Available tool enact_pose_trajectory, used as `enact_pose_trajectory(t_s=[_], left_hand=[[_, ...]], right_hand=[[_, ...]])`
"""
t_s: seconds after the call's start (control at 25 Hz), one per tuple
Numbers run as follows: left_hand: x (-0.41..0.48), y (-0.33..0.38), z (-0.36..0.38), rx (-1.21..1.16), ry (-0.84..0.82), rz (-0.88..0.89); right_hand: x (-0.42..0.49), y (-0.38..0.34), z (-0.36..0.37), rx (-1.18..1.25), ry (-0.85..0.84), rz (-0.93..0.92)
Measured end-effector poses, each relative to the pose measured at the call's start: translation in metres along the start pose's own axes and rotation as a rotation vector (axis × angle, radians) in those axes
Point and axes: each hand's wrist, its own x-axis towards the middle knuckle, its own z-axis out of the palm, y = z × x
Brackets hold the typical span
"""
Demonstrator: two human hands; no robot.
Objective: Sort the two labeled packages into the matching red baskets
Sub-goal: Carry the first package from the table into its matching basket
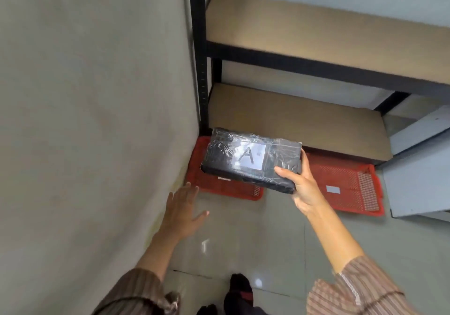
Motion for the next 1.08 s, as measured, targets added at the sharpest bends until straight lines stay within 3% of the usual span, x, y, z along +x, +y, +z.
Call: enact_pose_trajectory(t_s=[0.28, 0.48, 0.76, 1.08], left_hand=[[0.123, -0.062, 0.152, -0.048, 0.099, 0.074], [0.182, -0.099, 0.219, 0.123, 0.146, 0.133], [0.202, -0.123, 0.254, 0.135, 0.238, 0.221], [0.202, -0.131, 0.253, 0.210, 0.226, 0.264]], right_hand=[[0.147, 0.138, -0.013, 0.010, 0.009, -0.021], [0.232, 0.208, -0.011, 0.009, 0.032, -0.079], [0.304, 0.256, 0.000, -0.103, 0.018, -0.027], [0.337, 0.290, 0.009, -0.176, 0.046, -0.020]])
